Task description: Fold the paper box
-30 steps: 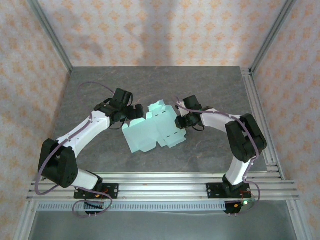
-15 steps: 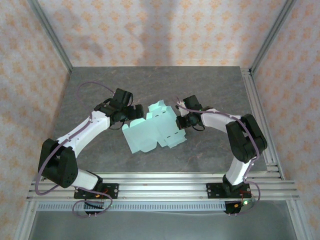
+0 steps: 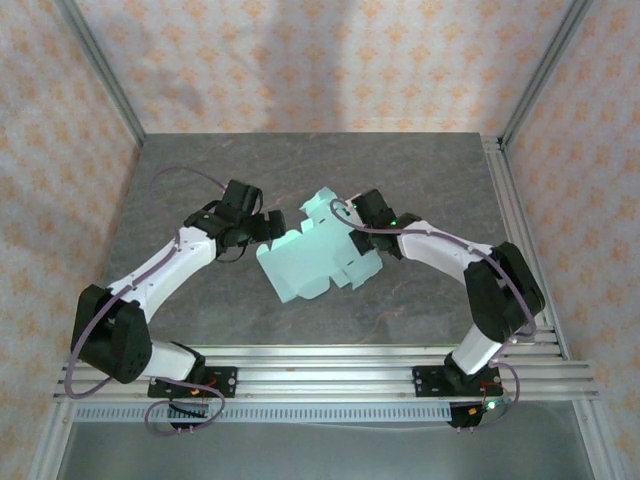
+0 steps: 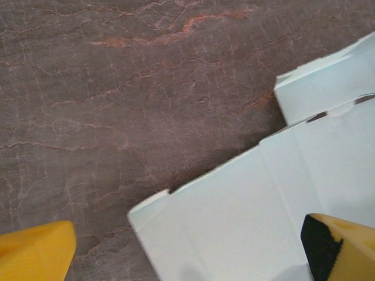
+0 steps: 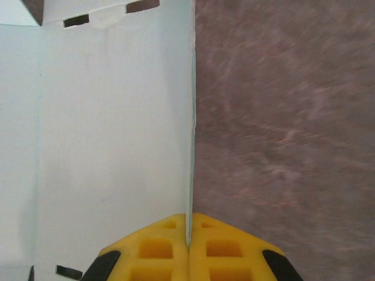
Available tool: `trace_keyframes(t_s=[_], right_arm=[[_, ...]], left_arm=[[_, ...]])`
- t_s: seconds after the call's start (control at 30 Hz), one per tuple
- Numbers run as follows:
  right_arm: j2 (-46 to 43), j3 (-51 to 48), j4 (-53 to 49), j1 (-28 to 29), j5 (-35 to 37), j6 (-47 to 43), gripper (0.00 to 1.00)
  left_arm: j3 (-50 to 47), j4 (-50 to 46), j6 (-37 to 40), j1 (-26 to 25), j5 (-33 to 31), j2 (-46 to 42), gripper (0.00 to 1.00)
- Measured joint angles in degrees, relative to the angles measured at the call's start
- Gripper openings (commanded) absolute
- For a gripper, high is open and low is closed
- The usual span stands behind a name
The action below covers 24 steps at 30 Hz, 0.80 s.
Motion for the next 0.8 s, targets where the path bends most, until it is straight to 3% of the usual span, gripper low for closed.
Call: trace_keyframes(t_s=[0.4,0.8], right_arm=[[-2.1,-2.4,11.9,7.8,27.3,-21.8,0.0],[-1.5,-6.7,26.0,11.1,37.2,-37.9,0.0]], left_arm=[[-1.8,2.1,-0.2,0.9,0.2,-0.2,1.0],[-1.8,8.2,-1.0,5.6,3.9,2.9,1.0]])
